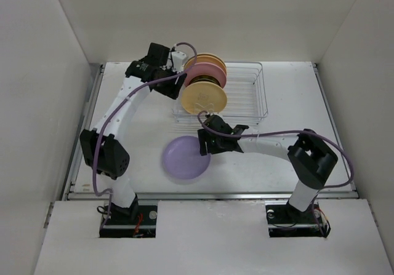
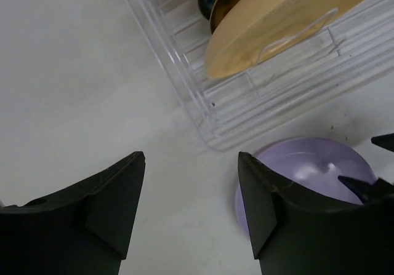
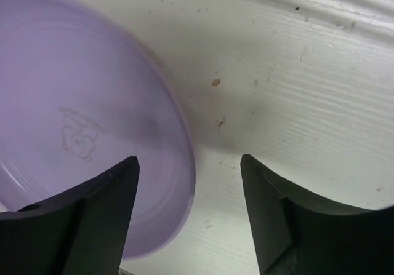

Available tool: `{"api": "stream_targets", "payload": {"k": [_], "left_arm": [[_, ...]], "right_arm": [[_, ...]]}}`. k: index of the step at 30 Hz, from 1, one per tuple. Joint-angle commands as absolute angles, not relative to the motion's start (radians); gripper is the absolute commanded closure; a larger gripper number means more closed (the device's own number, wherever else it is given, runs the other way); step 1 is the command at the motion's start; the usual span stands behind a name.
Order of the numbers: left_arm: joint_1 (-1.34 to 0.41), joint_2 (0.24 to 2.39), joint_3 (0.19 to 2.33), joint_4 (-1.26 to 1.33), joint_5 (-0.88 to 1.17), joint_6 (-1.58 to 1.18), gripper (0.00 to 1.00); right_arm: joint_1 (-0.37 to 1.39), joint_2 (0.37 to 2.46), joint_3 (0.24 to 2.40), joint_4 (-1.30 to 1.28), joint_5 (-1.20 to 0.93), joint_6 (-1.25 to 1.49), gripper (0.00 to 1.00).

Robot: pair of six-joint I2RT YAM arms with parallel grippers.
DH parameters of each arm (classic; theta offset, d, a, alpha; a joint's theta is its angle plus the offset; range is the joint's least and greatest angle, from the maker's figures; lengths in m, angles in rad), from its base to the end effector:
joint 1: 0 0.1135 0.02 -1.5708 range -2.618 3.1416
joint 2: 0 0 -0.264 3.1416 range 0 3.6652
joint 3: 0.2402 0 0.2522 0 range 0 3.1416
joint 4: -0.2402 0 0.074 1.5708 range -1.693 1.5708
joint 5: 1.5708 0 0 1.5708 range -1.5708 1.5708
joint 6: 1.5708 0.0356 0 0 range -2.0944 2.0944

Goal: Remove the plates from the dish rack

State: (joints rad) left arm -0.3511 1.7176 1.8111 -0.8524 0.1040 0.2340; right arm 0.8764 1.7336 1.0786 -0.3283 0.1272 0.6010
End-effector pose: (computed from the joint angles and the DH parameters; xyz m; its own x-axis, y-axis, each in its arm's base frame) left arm 0.3521 -0.1329 0.3820 -0.5328 0.4408 -0.7224 0.5514 0.8284 0.0988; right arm 0.2301 0.2693 0.1814 -0.8449 -0.1380 -0.5169 -0.2904 0.9298 0.2263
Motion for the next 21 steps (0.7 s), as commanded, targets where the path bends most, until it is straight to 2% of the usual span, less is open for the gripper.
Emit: {"api": "stream_targets", "payload": {"k": [1, 7, 11, 15, 18, 20, 21], "left_arm": [[-0.364, 1.814, 1.868, -0.755, 0.124, 0.284, 0.41], [-0.396, 1.904, 1.931, -0.649, 0.112, 0.336, 0.41], [-0.405, 1.959, 1.943, -0.572, 0.087, 0.347, 0.41], [-0.414, 2.023, 2.005, -0.572, 0.093, 0.328, 0.43], [-0.414, 2.055, 2.046, -0.591, 0.141, 0.316, 0.56], [-0.414, 2.077, 2.065, -0.613, 0.163, 0.316, 0.67], [-0.414, 2.077, 2.065, -0.626, 0.172, 0.316, 0.77]], "right_arm": [[0.873, 1.642, 1.092, -0.311, 0.195, 0.601, 0.25], [0.828, 1.405, 1.15, -0.509, 0.287, 0.62, 0.22], [0.708, 1.355, 1.275, -0.672, 0.367, 0.62, 0.19], [0.479, 1.364, 1.362, -0.699, 0.4, 0.577, 0.16], [0.358, 1.429, 1.397, -0.69, 0.37, 0.549, 0.16], [0.253, 1.512, 1.43, -0.661, 0.328, 0.549, 0.16], [0.227, 1.544, 1.443, -0.661, 0.319, 0.537, 0.16]]}}
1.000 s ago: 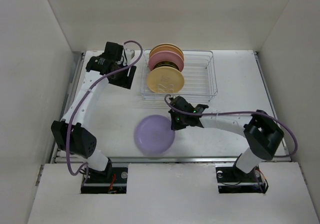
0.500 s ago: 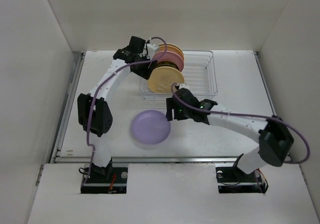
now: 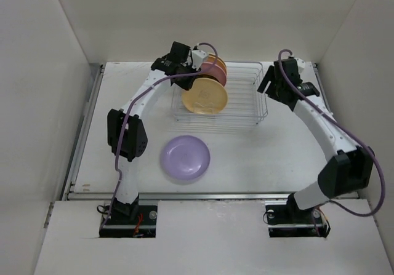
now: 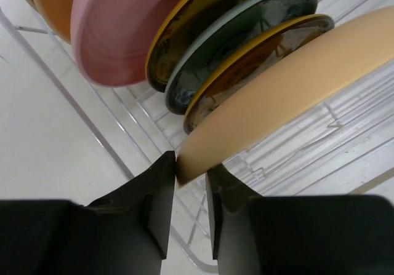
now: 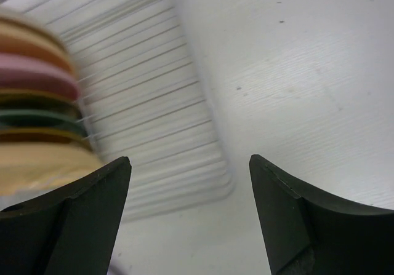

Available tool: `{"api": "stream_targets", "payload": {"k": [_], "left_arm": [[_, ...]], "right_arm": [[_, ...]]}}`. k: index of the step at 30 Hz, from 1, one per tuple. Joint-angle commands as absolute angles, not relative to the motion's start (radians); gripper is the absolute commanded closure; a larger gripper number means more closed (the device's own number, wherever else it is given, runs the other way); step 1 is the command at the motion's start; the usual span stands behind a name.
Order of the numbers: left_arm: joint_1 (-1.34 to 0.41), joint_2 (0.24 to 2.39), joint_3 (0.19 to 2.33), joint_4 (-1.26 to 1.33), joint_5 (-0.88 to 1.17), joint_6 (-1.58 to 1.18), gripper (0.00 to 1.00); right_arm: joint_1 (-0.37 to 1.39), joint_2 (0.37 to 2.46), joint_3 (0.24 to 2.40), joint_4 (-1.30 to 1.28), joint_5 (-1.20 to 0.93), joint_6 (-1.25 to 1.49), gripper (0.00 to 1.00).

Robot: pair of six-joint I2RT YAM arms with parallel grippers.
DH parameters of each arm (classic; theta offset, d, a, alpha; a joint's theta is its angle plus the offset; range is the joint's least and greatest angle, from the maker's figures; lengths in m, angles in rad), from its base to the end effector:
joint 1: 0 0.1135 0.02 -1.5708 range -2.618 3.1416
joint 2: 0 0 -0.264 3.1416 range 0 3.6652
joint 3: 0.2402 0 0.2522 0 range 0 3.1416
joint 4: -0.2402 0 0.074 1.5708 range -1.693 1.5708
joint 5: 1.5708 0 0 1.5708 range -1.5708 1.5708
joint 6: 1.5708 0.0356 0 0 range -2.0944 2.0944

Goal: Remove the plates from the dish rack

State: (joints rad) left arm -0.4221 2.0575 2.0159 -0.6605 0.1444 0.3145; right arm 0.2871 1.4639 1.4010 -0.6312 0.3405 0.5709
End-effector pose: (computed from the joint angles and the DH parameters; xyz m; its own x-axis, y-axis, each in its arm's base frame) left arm 0.4304 -0.1989 0.3261 -0.4038 0.5169 -0.7548 0.6631 0.7338 0.1478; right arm 0.3129 0.0800 0.3517 -0.5274 0.3754 -0.7622 0.3141 0.9197 0.2356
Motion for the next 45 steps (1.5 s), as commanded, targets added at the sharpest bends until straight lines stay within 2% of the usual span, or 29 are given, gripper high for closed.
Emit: {"api": "stream_targets", "payload": {"k": [1, 5, 9, 13, 14, 16, 17, 20, 21, 26, 30, 33, 34, 35, 36, 37, 38, 41, 45], "left_arm": [[-0.414, 2.086, 2.065, -0.626, 0.181, 0.316, 0.81], [-0.414, 2.086, 2.074, -0.626, 0.15, 0.305, 1.0], [-0.414, 2.051, 2.083, -0.626, 0.13, 0.305, 1.0], [-0.414, 1.987, 2.083, -0.635, 0.141, 0.284, 1.0], [-0.414, 1.973, 2.083, -0.635, 0.141, 0.269, 1.0], [-0.414, 1.951, 2.1, -0.635, 0.141, 0.25, 1.0], [-0.414, 1.938, 2.111, -0.635, 0.141, 0.239, 1.0], [-0.414, 1.918, 2.157, -0.659, 0.152, 0.19, 1.0], [-0.414, 1.917, 2.166, -0.66, 0.152, 0.178, 1.0], [-0.414, 1.881, 2.25, -0.748, 0.189, 0.129, 1.0], [-0.358, 1.833, 2.295, -0.973, 0.308, 0.129, 1.0], [-0.348, 1.813, 2.283, -1.183, 0.426, 0.303, 1.0], [-0.357, 1.813, 2.257, -1.327, 0.426, 0.366, 1.0], [-0.357, 1.803, 2.222, -1.391, 0.426, 0.487, 1.0], [-0.371, 1.787, 2.177, -1.438, 0.414, 0.532, 1.0], [-0.371, 1.778, 2.076, -1.498, 0.414, 0.566, 1.0], [-0.371, 1.766, 2.021, -1.514, 0.414, 0.593, 1.0], [-0.385, 1.746, 1.832, -1.523, 0.365, 0.643, 1.0], [-0.394, 1.779, 1.715, -1.43, 0.319, 0.588, 1.0]], "right_arm": [[0.194, 1.577, 1.471, -0.634, 0.308, 0.525, 0.16], [0.183, 1.732, 1.551, -0.604, 0.278, 0.442, 0.19], [0.173, 1.83, 1.574, -0.563, 0.244, 0.414, 0.21], [0.161, 1.868, 1.574, -0.528, 0.233, 0.414, 0.31], [0.161, 1.868, 1.574, -0.528, 0.233, 0.404, 0.4], [0.161, 1.891, 1.574, -0.518, 0.215, 0.385, 0.51], [0.161, 1.891, 1.574, -0.508, 0.204, 0.37, 0.63], [0.161, 1.901, 1.574, -0.508, 0.183, 0.357, 0.85], [0.161, 1.901, 1.574, -0.508, 0.193, 0.345, 0.88], [0.161, 1.891, 1.554, -0.499, 0.222, 0.304, 0.88], [0.161, 1.873, 1.554, -0.508, 0.232, 0.284, 0.83], [0.161, 1.852, 1.545, -0.508, 0.223, 0.273, 0.73], [0.161, 1.852, 1.545, -0.508, 0.222, 0.264, 0.68], [0.161, 1.842, 1.545, -0.508, 0.222, 0.264, 0.55], [0.161, 1.842, 1.545, -0.508, 0.222, 0.264, 0.49], [0.161, 1.832, 1.545, -0.508, 0.222, 0.264, 0.37], [0.161, 1.832, 1.545, -0.517, 0.222, 0.264, 0.31], [0.161, 1.809, 1.554, -0.517, 0.213, 0.255, 0.23], [0.184, 1.77, 1.578, -0.526, 0.222, 0.233, 0.22]]}}
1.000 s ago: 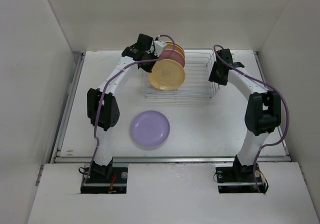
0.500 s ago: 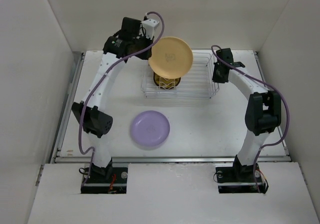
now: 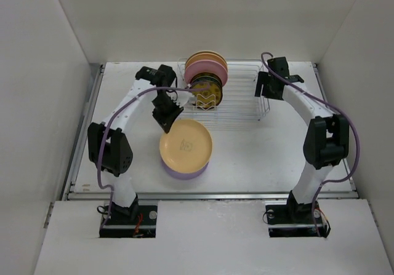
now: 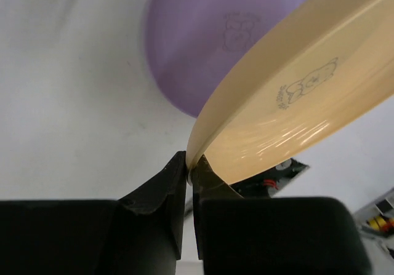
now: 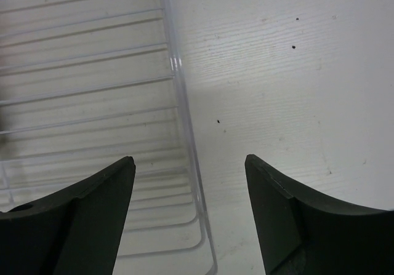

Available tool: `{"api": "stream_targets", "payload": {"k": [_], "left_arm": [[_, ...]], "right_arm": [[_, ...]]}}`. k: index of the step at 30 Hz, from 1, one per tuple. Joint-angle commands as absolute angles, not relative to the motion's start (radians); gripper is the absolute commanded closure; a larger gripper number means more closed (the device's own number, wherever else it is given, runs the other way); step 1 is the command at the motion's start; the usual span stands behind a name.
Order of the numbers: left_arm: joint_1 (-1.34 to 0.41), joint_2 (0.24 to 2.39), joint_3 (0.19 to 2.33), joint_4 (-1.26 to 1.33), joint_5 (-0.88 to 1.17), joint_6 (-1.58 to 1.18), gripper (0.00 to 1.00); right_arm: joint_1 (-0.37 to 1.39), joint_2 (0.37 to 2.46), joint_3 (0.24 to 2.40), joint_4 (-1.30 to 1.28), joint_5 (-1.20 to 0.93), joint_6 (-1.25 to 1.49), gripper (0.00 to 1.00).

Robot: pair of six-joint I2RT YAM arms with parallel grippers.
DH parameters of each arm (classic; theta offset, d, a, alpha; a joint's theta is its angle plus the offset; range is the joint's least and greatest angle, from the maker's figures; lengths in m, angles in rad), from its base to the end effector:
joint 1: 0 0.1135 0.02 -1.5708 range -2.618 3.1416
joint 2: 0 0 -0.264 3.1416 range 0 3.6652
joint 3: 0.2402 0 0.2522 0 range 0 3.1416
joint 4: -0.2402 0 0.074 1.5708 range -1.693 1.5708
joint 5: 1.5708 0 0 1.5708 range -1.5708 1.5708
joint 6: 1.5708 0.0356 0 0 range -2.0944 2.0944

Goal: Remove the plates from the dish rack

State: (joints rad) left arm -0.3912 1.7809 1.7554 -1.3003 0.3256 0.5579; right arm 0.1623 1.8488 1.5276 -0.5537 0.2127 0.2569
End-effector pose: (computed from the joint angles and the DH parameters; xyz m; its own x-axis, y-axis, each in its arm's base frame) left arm 0.3170 -0.1431 0.3209 -0.5316 0.7619 -0.3701 0.8421 0.5221 -0.1349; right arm 0.4094 0.0594 0.2635 -0.7387 0.1307 -0.6612 0.1689 0.9856 0.0062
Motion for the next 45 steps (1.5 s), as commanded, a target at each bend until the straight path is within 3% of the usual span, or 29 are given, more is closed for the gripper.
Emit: {"api": "stream_targets", "payload": {"k": [1, 9, 10, 13, 14, 18, 24, 29, 32, 38, 42, 45], "left_arm": [[-0.394, 1.789, 1.706, -1.414, 0.319, 0.577, 1.0], [-0.403, 1.92, 1.686, -1.405, 0.305, 0.534, 0.99], [-0.403, 1.921, 1.686, -1.405, 0.305, 0.534, 0.88], [-0.403, 1.93, 1.686, -1.394, 0.296, 0.534, 0.73], [-0.403, 1.93, 1.674, -1.385, 0.284, 0.534, 0.6], [-0.403, 1.893, 1.663, -1.385, 0.275, 0.534, 0.42], [-0.379, 1.786, 1.773, -1.385, 0.322, 0.474, 0.42], [-0.302, 1.786, 1.92, -1.225, 0.284, 0.292, 0.33], [-0.278, 1.868, 1.985, -1.091, 0.183, 0.182, 0.3], [-0.233, 2.181, 2.27, -1.065, 0.167, 0.075, 0.3], [-0.233, 2.27, 2.304, -1.01, 0.208, 0.06, 0.32], [-0.244, 2.312, 2.304, -0.988, 0.219, 0.044, 0.38]], "right_arm": [[0.196, 1.77, 1.588, -0.526, 0.222, 0.233, 0.22], [0.235, 1.703, 1.6, -0.549, 0.232, 0.213, 0.22], [0.235, 1.694, 1.6, -0.549, 0.232, 0.213, 0.22], [0.244, 1.675, 1.6, -0.558, 0.223, 0.213, 0.21], [0.244, 1.675, 1.609, -0.558, 0.222, 0.203, 0.21], [0.279, 1.657, 1.62, -0.558, 0.177, 0.161, 0.21], [0.377, 1.698, 1.704, -0.558, 0.078, 0.034, 0.24], [0.425, 1.814, 1.804, -0.518, -0.003, -0.021, 0.33], [0.434, 1.933, 1.922, -0.518, -0.075, -0.049, 0.43], [0.463, 2.118, 2.103, -0.529, -0.12, -0.098, 0.52], [0.474, 2.166, 2.112, -0.518, -0.141, -0.107, 0.62], [0.474, 2.203, 2.112, -0.509, -0.141, -0.107, 0.65]]}}
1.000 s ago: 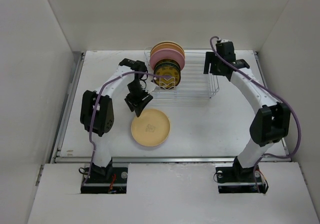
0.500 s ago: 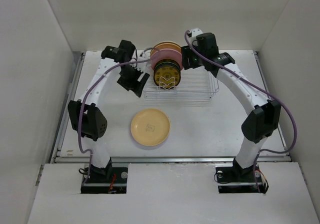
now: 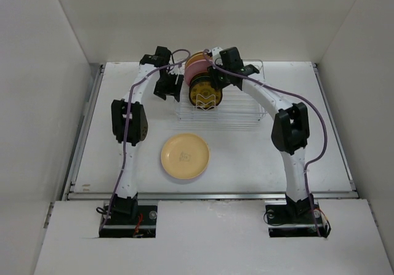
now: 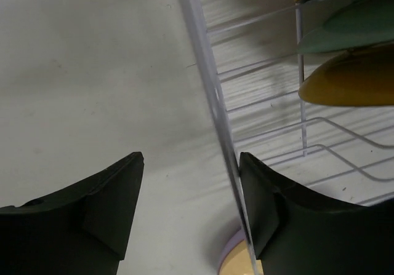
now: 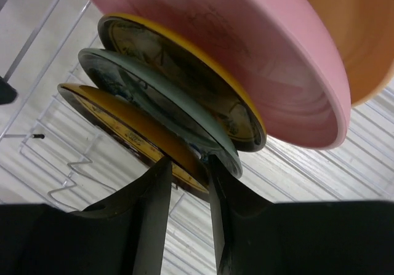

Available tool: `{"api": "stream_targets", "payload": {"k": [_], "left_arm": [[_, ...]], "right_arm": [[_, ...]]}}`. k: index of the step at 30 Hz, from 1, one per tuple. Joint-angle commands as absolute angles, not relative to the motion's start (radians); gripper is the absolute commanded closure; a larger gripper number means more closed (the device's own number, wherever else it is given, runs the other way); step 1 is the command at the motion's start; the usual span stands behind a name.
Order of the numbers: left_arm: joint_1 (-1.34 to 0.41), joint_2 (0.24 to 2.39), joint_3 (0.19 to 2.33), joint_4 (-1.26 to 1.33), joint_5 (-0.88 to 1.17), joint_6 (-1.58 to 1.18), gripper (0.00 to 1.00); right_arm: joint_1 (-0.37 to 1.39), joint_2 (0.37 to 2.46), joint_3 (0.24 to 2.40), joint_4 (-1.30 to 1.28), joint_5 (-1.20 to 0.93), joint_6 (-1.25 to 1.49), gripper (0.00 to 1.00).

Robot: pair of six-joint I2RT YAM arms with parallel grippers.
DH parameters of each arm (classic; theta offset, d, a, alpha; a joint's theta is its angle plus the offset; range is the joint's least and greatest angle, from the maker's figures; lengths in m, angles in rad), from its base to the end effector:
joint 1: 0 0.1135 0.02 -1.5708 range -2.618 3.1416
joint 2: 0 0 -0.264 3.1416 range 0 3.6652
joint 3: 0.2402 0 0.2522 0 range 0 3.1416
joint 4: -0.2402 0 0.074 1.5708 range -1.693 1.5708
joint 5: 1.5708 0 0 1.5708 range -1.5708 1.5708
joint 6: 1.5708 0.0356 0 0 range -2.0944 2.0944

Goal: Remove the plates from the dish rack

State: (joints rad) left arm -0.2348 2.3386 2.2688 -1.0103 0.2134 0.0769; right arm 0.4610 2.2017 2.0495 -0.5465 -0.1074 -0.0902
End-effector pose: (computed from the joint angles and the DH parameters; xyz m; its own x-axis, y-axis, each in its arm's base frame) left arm 0.4876 -0.1244 0.2502 -0.8303 0.2758 -0.4842 0.3894 0.9088 -0.1500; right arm 0.4557 0.2306 0.2785 -0.5273 -0.3619 -0.7688 -0.5656 0.8247 -0.0003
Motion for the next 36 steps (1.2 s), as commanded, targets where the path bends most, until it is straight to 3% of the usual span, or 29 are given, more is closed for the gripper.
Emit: {"api": "stream_targets", "payload": {"k": [1, 5, 6, 7, 9, 14, 27, 36], "left_arm": [[-0.244, 2.321, 2.304, -0.979, 0.228, 0.044, 0.42], [-0.255, 2.368, 2.304, -0.979, 0.258, 0.032, 0.65], [-0.264, 2.368, 2.304, -0.992, 0.267, 0.032, 0.73], [-0.264, 2.379, 2.304, -1.005, 0.267, 0.017, 0.9], [-0.264, 2.379, 2.295, -1.005, 0.278, -0.011, 1.0], [-0.264, 2.367, 2.261, -1.014, 0.252, -0.089, 1.0], [-0.255, 2.261, 2.157, -0.982, 0.198, -0.224, 1.0], [-0.255, 2.206, 2.039, -0.959, 0.158, -0.256, 1.0]], "right_arm": [[0.474, 2.212, 2.112, -0.509, -0.141, -0.107, 0.65], [0.474, 2.224, 2.088, -0.5, -0.12, -0.107, 0.69], [0.474, 2.224, 2.076, -0.5, -0.12, -0.107, 0.71], [0.474, 2.224, 2.075, -0.5, -0.12, -0.107, 0.73], [0.474, 2.224, 2.065, -0.491, -0.12, -0.116, 0.81], [0.474, 2.185, 2.045, -0.5, -0.12, -0.126, 1.0], [0.485, 1.907, 1.875, -0.422, -0.026, -0.126, 1.0], [0.485, 1.823, 1.841, -0.471, 0.035, -0.051, 1.0]]}}
